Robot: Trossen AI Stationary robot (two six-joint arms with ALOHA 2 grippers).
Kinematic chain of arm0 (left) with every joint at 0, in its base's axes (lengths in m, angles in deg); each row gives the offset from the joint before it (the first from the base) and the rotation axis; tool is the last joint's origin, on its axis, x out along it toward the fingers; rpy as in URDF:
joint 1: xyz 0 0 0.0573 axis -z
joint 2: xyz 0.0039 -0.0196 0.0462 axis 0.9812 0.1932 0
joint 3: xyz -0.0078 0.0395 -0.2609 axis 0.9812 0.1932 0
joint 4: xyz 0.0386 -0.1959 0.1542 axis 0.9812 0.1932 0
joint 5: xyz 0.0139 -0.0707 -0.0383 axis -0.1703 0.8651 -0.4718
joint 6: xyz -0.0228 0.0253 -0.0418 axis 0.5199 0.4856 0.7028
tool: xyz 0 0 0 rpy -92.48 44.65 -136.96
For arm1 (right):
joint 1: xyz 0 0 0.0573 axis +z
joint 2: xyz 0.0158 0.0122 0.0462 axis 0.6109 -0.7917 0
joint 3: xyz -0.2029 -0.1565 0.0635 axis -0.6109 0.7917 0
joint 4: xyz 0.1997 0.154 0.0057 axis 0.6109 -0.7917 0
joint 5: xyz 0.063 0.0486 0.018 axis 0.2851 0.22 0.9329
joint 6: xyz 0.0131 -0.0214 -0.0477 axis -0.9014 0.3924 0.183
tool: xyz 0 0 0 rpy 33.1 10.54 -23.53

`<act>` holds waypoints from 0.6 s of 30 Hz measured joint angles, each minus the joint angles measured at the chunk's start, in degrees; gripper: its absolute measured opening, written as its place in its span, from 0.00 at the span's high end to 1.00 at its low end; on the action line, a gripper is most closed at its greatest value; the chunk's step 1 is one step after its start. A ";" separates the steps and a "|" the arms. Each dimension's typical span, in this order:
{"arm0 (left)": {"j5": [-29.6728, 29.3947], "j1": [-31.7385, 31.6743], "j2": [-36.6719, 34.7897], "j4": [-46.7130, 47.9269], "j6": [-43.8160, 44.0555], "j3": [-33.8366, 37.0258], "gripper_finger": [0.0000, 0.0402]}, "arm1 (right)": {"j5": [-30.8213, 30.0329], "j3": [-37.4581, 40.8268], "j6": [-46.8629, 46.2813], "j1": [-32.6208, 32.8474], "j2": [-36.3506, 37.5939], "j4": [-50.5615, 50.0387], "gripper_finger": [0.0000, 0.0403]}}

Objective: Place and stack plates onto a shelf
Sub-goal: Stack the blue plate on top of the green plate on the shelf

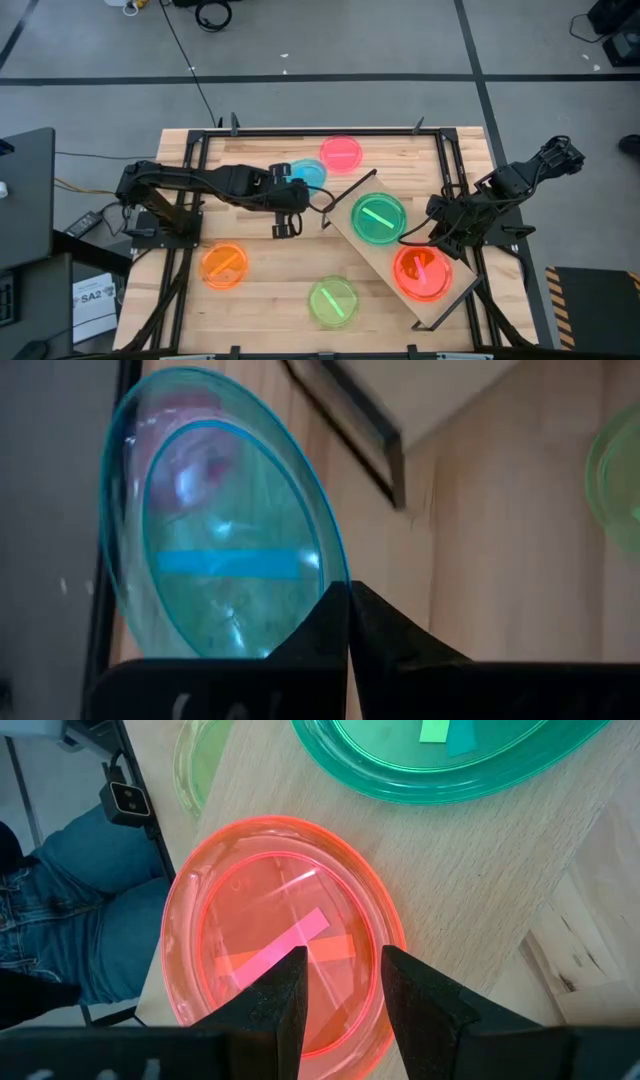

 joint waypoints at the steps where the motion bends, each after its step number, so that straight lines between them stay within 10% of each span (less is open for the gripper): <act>1: 0.01 0.01 0.00 -1.46 -1.33 0.01 0.99 | 0.00 0.00 0.00 0.00 0.00 0.01 0.66; 18: 0.00 5.06 3.34 -23.39 -27.41 0.00 0.99 | 0.00 -0.02 0.00 0.00 0.00 0.06 0.66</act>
